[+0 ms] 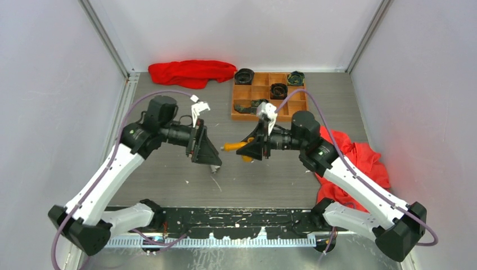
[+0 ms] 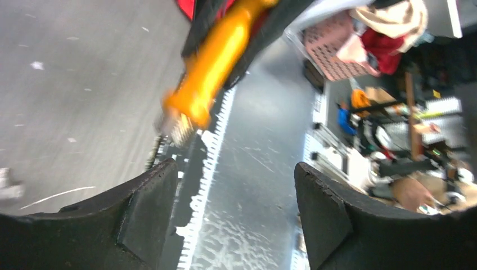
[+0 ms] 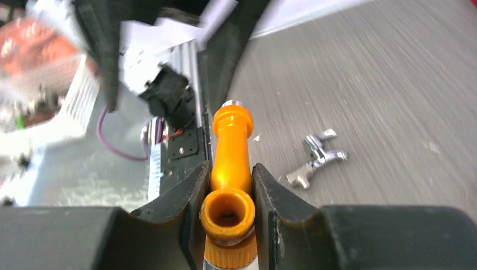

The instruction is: Install the water faucets

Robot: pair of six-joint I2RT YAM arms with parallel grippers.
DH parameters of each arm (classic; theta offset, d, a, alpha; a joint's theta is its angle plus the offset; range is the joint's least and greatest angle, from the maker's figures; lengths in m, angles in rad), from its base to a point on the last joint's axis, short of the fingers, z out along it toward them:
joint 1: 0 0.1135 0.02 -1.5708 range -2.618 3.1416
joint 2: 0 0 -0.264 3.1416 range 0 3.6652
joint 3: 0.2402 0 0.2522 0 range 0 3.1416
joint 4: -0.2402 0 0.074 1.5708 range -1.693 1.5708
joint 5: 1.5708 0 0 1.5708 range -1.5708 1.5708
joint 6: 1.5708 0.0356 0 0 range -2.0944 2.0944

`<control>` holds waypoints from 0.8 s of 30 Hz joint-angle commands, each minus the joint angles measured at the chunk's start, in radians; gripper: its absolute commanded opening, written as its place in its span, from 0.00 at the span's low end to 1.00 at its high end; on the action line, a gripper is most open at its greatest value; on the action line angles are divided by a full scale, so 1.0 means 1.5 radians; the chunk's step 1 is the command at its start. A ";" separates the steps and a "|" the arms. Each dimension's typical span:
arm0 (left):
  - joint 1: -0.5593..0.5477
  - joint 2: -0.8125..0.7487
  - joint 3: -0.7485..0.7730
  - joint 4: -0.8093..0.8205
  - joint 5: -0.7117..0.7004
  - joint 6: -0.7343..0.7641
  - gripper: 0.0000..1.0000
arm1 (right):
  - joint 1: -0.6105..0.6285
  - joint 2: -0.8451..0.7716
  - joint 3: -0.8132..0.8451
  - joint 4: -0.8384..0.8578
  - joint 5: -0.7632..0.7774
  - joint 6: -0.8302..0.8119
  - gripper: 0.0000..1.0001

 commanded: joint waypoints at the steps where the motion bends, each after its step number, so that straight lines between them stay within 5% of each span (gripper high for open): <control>1: 0.025 -0.088 -0.013 0.040 -0.143 0.013 0.82 | -0.090 -0.023 -0.009 0.025 0.098 0.293 0.00; 4: 0.027 -0.141 -0.103 0.189 -0.225 -0.100 1.00 | -0.140 -0.014 -0.055 0.173 0.023 0.501 0.00; 10: 0.028 -0.177 -0.231 0.442 -0.281 -0.327 1.00 | -0.143 -0.015 -0.166 0.395 0.053 0.656 0.01; 15: 0.026 -0.187 -0.281 0.508 -0.308 -0.351 1.00 | -0.143 0.033 -0.215 0.562 0.040 0.805 0.01; 20: 0.026 -0.148 -0.285 0.570 -0.279 -0.401 1.00 | -0.142 0.056 -0.237 0.652 0.032 0.858 0.01; 24: 0.026 -0.115 -0.337 0.775 -0.266 -0.530 1.00 | -0.141 0.050 -0.233 0.650 0.022 0.844 0.01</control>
